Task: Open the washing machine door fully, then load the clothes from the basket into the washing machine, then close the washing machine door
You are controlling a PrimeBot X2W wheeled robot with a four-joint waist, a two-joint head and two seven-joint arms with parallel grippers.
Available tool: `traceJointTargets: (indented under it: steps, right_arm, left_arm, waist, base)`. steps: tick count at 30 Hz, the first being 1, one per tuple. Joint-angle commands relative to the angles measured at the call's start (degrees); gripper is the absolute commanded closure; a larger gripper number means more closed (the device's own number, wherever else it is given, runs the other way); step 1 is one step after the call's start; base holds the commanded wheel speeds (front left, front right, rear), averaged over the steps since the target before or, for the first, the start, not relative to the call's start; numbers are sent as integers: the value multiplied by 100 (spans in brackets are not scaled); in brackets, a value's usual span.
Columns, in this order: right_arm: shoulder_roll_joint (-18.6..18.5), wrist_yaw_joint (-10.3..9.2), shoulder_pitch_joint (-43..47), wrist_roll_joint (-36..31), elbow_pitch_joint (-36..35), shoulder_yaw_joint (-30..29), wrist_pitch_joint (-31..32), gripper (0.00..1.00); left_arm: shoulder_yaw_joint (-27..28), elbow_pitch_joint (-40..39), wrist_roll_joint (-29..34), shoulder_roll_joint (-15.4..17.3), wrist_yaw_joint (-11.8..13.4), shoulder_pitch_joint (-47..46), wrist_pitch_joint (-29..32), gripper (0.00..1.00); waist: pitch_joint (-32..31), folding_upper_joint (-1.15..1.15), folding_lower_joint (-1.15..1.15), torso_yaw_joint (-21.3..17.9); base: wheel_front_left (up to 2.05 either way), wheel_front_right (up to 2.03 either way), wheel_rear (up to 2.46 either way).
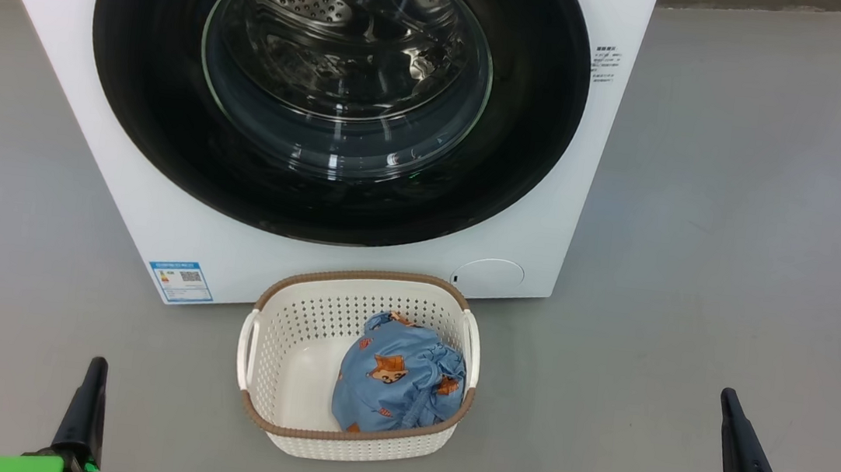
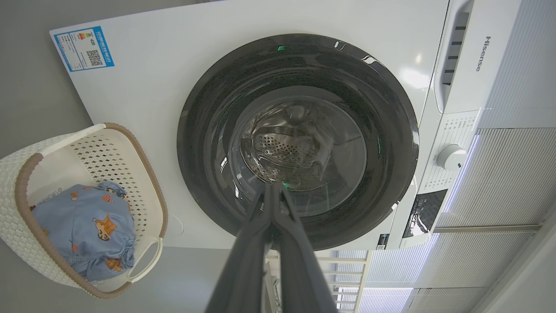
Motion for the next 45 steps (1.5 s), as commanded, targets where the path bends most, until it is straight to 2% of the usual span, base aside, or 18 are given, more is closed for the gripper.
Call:
traceJointTargets:
  steps: [1, 12, 13, 20, 24, 28, 45]
  right_arm:
    - [-72, -8, -228, 25, -142, 158, 44, 100]
    - [-72, -8, -228, 25, -142, 158, 44, 100]
    - [1, 0, 0, 0, 4, 0, 0, 0]
    - [41, 0, 70, -37, 173, 26, -33, 0]
    - [20, 0, 16, -118, 155, 88, -96, 0]
    - [-23, -1, -39, -241, 142, 171, -177, 0]
    - [-156, -2, -273, -1264, 103, 429, -478, 0]
  left_arm:
    - [189, -98, 29, 94, -18, -226, 35, 100]
    - [189, -98, 29, 94, -18, -226, 36, 100]
    - [2, 1, 0, 0, 0, 0, 0, 0]
    - [-15, 124, 14, -60, 1, 80, -29, 0]
    - [-21, 69, 65, -41, 0, 72, -88, 0]
    - [-55, 7, 146, -3, -1, 72, -168, 0]
    - [-158, -210, 875, 143, -3, 33, -477, 0]
  waist:
    - [0, 0, 0, 0]
    - [0, 0, 0, 0]
    - [0, 0, 0, 0]
    - [6, 0, 2, 0]
    - [-7, 0, 13, -6]
    - [7, 0, 1, -11]
    - [42, 0, 0, -25]
  base:
    - [0, 0, 0]
    - [0, 0, 0]
    - [0, 0, 0]
    - [0, 0, 0]
    - [0, 0, 0]
    - [0, 0, 0]
    - [0, 0, 0]
